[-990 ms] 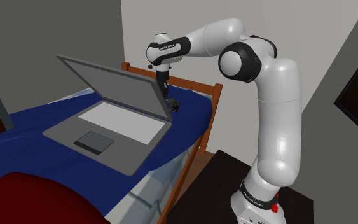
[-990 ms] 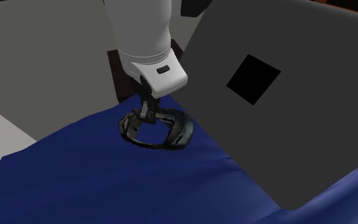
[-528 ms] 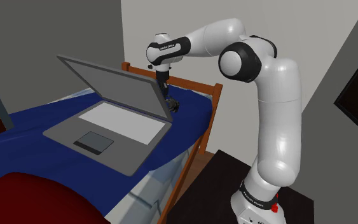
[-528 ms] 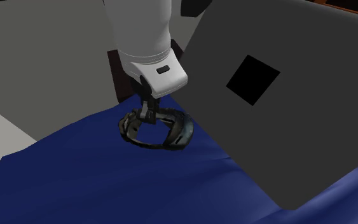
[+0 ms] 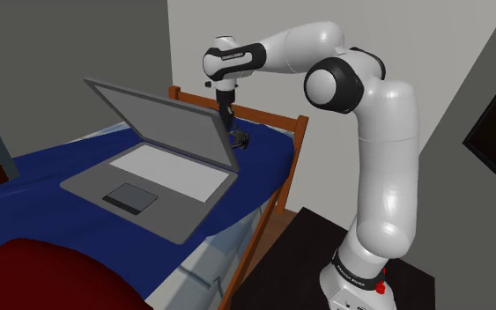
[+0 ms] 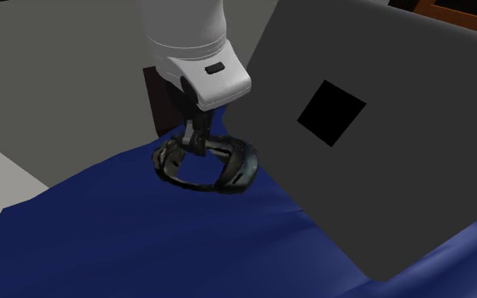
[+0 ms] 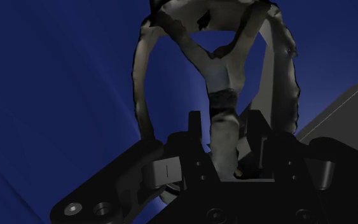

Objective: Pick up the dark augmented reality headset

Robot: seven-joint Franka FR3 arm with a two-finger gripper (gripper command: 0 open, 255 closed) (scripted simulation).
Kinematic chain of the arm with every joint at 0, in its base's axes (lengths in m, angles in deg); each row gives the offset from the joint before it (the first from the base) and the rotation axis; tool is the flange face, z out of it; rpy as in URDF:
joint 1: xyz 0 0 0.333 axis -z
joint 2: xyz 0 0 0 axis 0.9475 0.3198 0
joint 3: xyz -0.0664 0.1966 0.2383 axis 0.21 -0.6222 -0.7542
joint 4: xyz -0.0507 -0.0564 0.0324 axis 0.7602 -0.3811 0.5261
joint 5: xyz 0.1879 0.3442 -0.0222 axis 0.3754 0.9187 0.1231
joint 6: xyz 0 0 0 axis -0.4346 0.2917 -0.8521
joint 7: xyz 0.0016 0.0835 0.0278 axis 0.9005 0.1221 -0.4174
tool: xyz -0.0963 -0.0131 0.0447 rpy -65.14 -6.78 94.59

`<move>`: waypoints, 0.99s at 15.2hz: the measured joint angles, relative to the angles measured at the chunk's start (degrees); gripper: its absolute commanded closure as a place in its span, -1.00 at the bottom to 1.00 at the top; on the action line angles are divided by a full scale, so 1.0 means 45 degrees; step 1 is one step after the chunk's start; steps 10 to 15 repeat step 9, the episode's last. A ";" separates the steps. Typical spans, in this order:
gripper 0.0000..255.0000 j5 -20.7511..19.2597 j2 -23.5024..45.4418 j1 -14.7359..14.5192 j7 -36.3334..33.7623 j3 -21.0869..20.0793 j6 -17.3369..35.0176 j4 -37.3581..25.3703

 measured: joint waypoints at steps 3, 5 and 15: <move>1.00 -0.0020 -0.0089 0.0018 0.0017 0.0018 -0.0434 -0.0346; 1.00 -0.0035 -0.0145 0.0001 -0.0020 0.0016 -0.0783 -0.0643; 1.00 -0.0036 -0.0137 0.0045 0.0012 0.0034 -0.1419 -0.1290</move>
